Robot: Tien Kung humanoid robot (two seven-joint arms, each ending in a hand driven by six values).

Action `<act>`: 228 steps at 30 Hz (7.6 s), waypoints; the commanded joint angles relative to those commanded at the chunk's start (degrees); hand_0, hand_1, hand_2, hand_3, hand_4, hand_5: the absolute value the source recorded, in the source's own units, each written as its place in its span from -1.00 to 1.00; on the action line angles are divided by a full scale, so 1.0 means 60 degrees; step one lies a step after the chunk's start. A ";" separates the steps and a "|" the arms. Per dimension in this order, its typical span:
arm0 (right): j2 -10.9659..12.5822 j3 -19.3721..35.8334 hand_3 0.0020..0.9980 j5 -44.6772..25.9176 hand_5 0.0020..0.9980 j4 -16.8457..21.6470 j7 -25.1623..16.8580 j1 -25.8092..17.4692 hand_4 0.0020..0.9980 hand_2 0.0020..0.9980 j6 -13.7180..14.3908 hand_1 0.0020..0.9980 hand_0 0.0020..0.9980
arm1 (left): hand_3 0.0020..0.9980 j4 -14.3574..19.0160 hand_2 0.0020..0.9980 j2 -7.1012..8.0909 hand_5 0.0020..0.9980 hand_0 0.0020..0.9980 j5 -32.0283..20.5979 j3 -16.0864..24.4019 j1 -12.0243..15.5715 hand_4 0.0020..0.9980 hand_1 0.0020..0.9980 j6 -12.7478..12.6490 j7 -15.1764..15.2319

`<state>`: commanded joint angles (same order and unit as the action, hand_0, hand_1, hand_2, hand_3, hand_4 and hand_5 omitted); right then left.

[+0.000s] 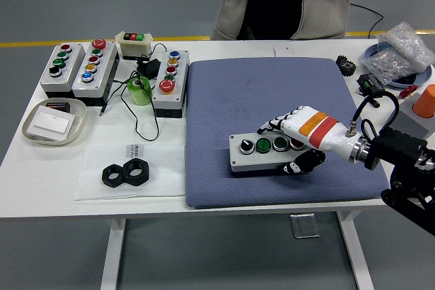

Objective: Pick up the button,place it on the desk,press the button,press the button

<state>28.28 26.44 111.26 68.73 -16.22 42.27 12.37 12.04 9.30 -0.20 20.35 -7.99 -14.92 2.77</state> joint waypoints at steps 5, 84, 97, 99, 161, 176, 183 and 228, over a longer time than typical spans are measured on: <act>0.0021 0.0066 0.68 0.0011 -0.86 0.0011 0.0094 0.0006 0.72 0.24 -0.0210 0.11 0.17 | 0.64 -0.0001 0.71 -0.0001 1.00 0.42 0.0012 0.0011 -0.0002 0.25 0.65 -0.0003 -0.0004; 0.1530 0.3095 0.42 -0.0833 -1.00 0.3084 0.2136 -0.3143 -0.14 -0.58 -0.1399 -0.82 -0.35 | 0.65 -0.0012 0.70 -0.0016 1.00 0.45 0.0029 0.0014 0.0040 0.24 0.65 0.0018 0.0011; 0.1461 0.3028 0.43 -0.0799 -1.00 0.3165 0.2181 -0.3040 -0.14 -0.58 -0.1236 -0.82 -0.35 | 0.65 -0.0014 0.70 -0.0014 1.00 0.45 0.0004 -0.0001 0.0023 0.24 0.65 0.0022 0.0024; 0.1447 0.2991 0.43 -0.0793 -1.00 0.3126 0.2187 -0.3032 -0.14 -0.58 -0.1239 -0.82 -0.35 | 0.65 -0.0014 0.70 -0.0014 1.00 0.45 -0.0002 -0.0005 0.0026 0.24 0.65 0.0023 0.0026; 0.0926 0.2300 0.47 -0.0554 -1.00 0.2857 0.2470 -0.2690 -0.15 -0.58 -0.1107 -0.82 -0.35 | 0.65 -0.0009 0.71 -0.0008 1.00 0.44 0.0064 0.0030 0.0042 0.24 0.65 0.0027 0.0001; 0.0979 0.2500 0.48 -0.0580 -1.00 0.3048 0.2443 -0.2731 -0.13 -0.58 -0.0901 -0.81 -0.35 | 0.65 -0.0010 0.70 -0.0010 1.00 0.44 0.0023 0.0010 0.0033 0.24 0.65 0.0029 0.0011; 0.1122 0.3312 0.64 -0.1080 -1.00 0.3520 0.2440 -0.2936 0.15 -0.47 0.0048 -0.72 -0.22 | 0.65 -0.0013 0.70 -0.0006 1.00 0.44 0.0002 0.0001 0.0021 0.24 0.65 0.0031 0.0017; 0.0133 0.6730 0.71 -1.4566 -0.28 0.1801 0.1536 -0.4901 0.17 0.76 0.0452 0.68 0.84 | 0.65 -0.0019 0.70 -0.0051 1.00 0.47 0.0574 0.0347 0.0206 0.24 0.65 0.0016 -0.0141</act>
<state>29.08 66.82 23.86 79.54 -7.01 12.87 15.09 11.93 9.00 3.25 22.43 -6.76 -14.83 1.93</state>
